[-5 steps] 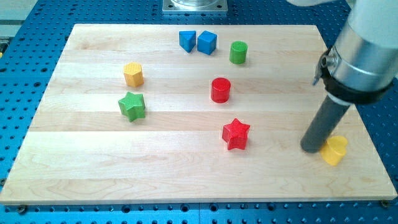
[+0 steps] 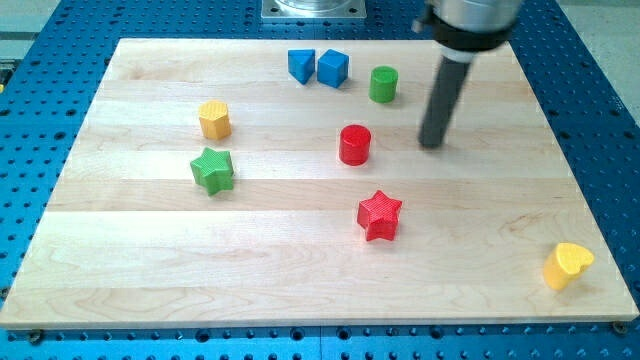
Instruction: Move the yellow hexagon closer to the heart
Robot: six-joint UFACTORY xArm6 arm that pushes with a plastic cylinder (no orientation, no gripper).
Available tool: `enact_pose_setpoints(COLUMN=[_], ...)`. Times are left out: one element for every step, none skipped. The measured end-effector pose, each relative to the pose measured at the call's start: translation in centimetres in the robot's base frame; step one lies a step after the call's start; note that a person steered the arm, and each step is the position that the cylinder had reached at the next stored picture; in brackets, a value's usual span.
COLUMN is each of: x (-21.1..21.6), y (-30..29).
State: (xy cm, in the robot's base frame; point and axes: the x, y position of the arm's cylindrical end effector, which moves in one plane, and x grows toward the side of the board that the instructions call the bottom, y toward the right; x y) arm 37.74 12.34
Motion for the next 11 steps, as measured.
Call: enact_pose_setpoints(x=[-2.5,-2.9,-2.9,-2.9,-2.9,-3.1,-3.1,-3.4,-5.0,-4.9,-4.6], y=[-5.2,-9.2,-9.2,-9.2,-9.3,-9.9,-11.3,-12.5,-16.9,-23.9,-25.9])
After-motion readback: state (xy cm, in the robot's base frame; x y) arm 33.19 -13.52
